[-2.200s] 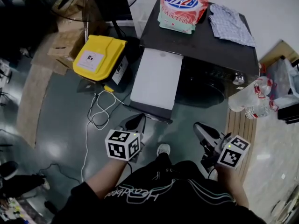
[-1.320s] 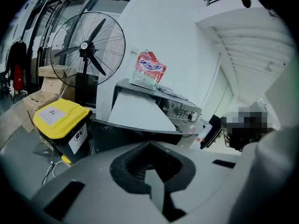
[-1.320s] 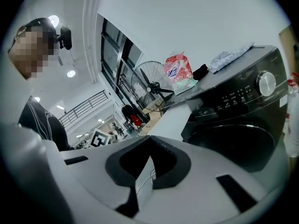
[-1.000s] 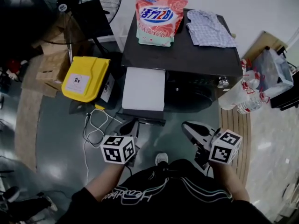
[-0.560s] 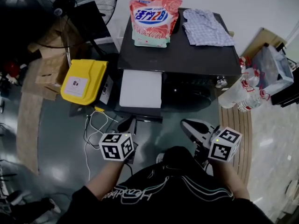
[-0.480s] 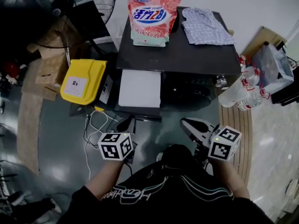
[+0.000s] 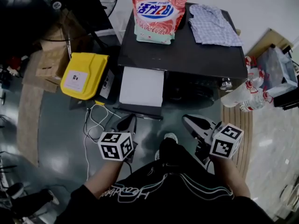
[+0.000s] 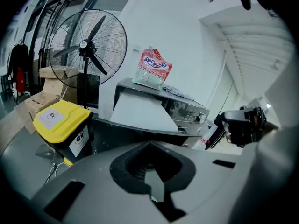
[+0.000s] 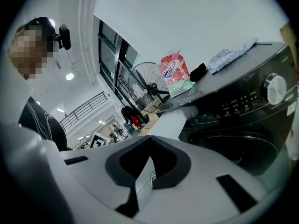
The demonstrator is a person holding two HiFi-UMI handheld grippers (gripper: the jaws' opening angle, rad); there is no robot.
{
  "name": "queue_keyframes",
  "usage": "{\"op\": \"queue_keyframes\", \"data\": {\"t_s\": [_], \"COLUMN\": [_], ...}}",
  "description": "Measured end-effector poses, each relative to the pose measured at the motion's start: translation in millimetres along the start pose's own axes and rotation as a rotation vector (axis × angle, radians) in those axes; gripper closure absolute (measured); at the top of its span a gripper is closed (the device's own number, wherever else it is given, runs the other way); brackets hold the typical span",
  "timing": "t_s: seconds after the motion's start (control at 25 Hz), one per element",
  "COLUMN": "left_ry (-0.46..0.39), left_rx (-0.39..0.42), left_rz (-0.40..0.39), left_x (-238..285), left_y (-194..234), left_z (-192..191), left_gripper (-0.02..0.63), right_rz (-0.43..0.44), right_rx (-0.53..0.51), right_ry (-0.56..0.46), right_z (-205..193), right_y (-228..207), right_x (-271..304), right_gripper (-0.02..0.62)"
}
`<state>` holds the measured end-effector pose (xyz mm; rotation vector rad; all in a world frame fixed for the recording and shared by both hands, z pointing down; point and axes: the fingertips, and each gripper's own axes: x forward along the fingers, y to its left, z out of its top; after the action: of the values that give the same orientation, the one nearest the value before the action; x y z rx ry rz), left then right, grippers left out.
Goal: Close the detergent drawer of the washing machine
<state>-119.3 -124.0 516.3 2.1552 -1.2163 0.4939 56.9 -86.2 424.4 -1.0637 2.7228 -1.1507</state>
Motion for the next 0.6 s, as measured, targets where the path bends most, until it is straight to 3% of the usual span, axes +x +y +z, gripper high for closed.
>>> {"op": "queue_keyframes", "data": {"t_s": [0.6], "left_ry": [-0.030], "left_rx": [-0.050], "left_rz": [0.040], "left_x": [16], "left_y": [11], "left_z": [25], "left_gripper": [0.583], "right_rz": [0.028], "right_rx": [-0.029], "right_ry": [0.064], "right_z": [31], "right_y": [-13], "right_x": [17], "right_gripper": [0.569]}}
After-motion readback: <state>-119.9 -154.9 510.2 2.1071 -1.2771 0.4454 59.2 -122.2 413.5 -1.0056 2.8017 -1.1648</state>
